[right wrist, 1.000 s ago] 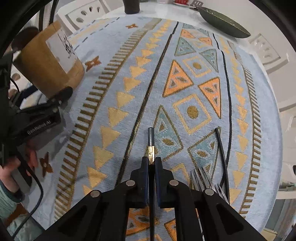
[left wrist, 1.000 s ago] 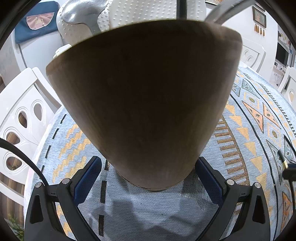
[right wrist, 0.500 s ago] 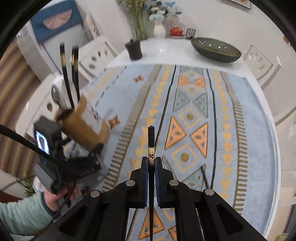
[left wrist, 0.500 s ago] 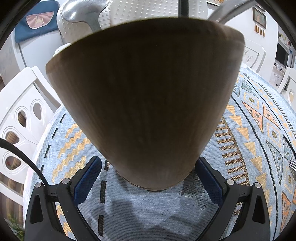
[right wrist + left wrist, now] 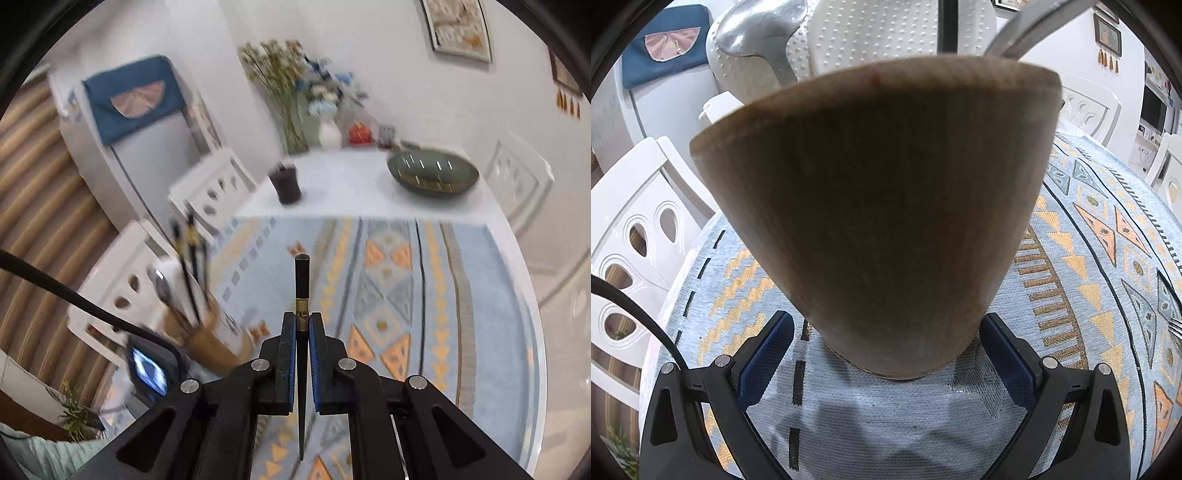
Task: Organize utensils
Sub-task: 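Carry the chopstick to the wooden cup and release it inside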
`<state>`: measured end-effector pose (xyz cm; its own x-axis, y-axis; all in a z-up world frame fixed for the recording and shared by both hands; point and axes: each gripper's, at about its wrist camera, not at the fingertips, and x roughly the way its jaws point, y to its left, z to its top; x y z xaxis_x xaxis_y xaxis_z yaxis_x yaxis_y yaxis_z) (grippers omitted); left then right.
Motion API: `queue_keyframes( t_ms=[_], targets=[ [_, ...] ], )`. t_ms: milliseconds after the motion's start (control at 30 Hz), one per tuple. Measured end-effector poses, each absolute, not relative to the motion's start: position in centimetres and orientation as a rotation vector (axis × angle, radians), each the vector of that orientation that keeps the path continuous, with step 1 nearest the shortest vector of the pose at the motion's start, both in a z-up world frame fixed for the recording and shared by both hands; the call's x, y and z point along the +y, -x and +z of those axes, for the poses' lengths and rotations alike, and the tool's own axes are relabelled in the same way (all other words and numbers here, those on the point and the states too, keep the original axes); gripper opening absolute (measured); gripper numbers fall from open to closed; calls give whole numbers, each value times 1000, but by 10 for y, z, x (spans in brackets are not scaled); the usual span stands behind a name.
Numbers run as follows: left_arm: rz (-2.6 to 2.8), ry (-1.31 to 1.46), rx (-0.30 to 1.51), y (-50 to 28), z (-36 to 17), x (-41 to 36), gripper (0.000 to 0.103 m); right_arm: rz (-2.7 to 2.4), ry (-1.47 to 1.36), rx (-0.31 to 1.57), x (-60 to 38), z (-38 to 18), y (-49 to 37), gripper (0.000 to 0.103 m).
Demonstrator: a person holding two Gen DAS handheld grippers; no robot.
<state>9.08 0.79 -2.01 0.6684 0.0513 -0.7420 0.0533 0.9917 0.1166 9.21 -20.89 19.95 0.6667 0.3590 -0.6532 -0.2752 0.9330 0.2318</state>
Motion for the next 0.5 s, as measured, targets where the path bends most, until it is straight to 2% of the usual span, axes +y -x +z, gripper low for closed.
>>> queue_keyframes(
  t_ms=[267,500],
  targets=[
    [-1,-130,841,-87,-19,5,102,484,-131,500,-186,290,-97,6],
    [2,-134,841,-86,-20,5,102,585,-119,431,-141,308,-109,6]
  ],
)
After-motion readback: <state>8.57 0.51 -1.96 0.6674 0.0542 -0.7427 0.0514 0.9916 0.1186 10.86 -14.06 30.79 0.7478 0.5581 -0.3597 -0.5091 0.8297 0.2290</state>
